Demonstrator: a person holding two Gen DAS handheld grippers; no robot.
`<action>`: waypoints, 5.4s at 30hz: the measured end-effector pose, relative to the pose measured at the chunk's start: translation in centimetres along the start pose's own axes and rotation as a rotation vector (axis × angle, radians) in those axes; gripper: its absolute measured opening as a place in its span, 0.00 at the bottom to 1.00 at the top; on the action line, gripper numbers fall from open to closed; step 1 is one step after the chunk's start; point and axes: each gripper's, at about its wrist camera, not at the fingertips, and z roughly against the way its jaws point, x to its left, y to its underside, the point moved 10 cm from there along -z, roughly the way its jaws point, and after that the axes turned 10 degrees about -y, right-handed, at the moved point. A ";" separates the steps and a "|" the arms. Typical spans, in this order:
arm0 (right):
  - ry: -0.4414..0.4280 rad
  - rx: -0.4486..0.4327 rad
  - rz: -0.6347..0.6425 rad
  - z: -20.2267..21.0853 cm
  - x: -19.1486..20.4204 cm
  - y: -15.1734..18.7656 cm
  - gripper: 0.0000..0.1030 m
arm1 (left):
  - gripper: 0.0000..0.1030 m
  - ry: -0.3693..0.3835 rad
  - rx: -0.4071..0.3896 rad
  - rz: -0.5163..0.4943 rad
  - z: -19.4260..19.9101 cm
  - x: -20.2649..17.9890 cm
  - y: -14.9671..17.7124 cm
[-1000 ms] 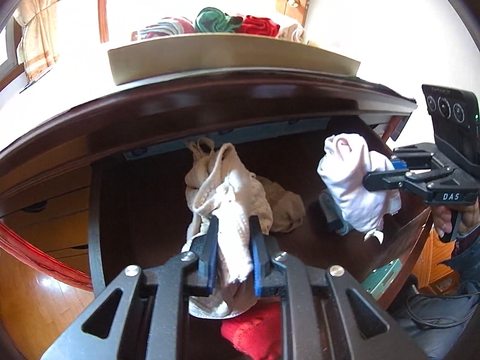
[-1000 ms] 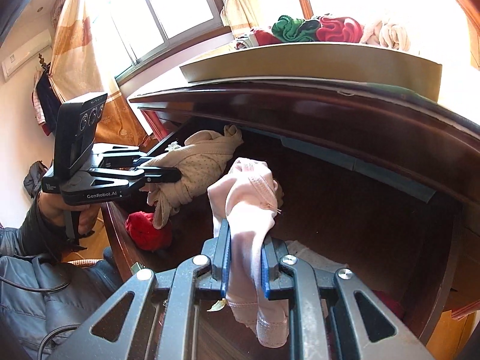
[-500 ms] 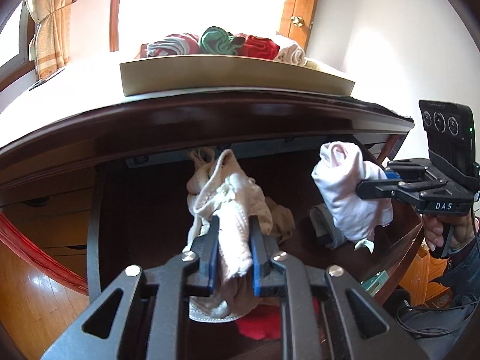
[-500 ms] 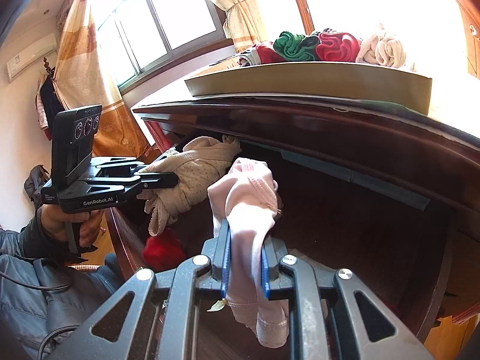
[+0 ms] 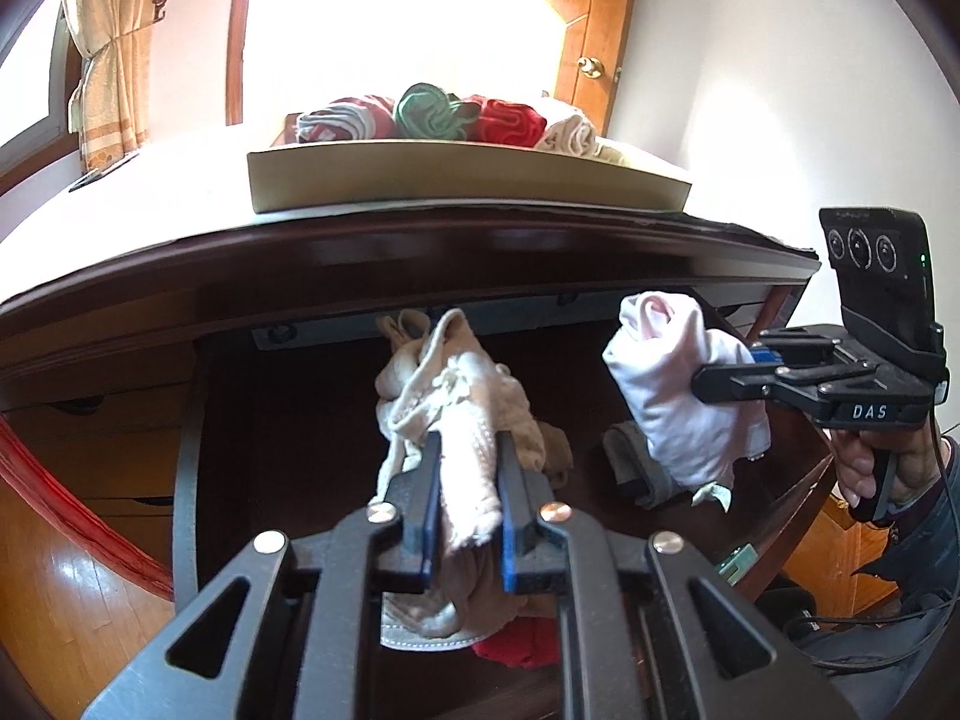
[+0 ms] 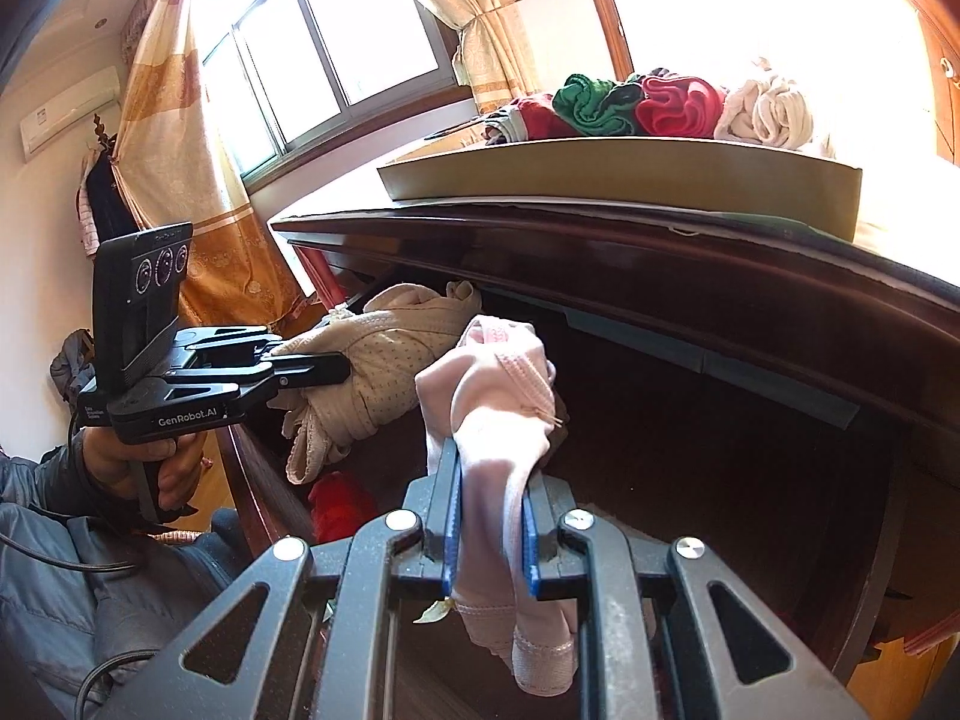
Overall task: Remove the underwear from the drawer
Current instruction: 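Carry both held garments up out of the drawer toward the tray, then lower both garments into the tray beside the other clothes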
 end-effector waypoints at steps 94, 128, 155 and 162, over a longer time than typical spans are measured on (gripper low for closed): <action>-0.031 -0.417 0.145 9.3 5.1 -8.4 0.17 | 0.07 -0.092 -0.470 -0.041 10.5 -0.3 -13.2; 0.008 -0.415 0.140 10.1 4.7 -11.9 0.17 | 0.07 -0.124 -0.499 -0.069 8.9 -0.1 -17.7; 0.032 -0.430 0.154 10.6 4.0 -16.3 0.17 | 0.07 -0.144 -0.477 -0.064 5.9 0.9 -20.7; 0.044 -0.425 0.157 10.1 3.1 -18.1 0.17 | 0.07 -0.147 -0.479 -0.068 5.1 1.2 -22.4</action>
